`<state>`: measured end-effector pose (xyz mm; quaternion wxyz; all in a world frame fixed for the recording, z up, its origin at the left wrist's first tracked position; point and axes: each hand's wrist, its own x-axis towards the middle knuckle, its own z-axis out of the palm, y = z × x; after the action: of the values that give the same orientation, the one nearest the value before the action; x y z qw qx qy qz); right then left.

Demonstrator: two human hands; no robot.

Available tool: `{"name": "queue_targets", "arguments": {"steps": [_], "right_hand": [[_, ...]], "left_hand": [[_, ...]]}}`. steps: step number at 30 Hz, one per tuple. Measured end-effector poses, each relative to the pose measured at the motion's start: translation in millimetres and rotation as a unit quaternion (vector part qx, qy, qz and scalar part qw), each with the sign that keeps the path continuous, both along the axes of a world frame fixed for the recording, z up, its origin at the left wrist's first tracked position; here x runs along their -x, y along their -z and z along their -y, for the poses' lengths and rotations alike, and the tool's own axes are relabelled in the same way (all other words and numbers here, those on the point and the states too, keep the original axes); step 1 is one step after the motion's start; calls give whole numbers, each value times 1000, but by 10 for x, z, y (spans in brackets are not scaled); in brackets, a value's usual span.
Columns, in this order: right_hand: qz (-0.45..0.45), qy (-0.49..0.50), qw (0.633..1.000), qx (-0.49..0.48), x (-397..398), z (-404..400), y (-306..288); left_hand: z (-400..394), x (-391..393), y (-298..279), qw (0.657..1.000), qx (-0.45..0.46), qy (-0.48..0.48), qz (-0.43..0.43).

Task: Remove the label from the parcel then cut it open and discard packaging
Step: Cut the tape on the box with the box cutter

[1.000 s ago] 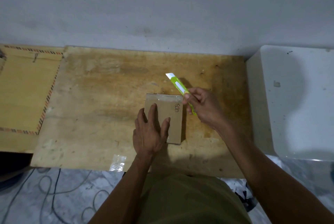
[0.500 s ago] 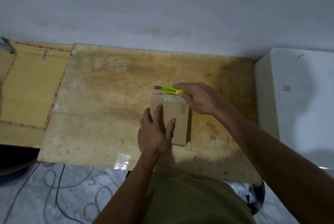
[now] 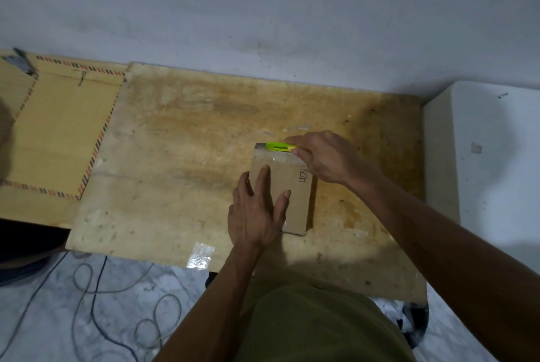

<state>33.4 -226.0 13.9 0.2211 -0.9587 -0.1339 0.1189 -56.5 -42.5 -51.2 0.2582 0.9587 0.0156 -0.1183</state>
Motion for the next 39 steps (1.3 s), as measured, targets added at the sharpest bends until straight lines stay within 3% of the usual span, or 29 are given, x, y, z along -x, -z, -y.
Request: {"name": "queue_targets", "arguments": {"steps": [16, 39], "right_hand": [[45, -64, 988, 130, 79, 71, -102], [99, -65, 985, 124, 293, 410, -139]], "left_hand": [[-10, -6, -2, 1000, 6, 5, 2], [-6, 4, 14, 1000, -1, 17, -13]]}}
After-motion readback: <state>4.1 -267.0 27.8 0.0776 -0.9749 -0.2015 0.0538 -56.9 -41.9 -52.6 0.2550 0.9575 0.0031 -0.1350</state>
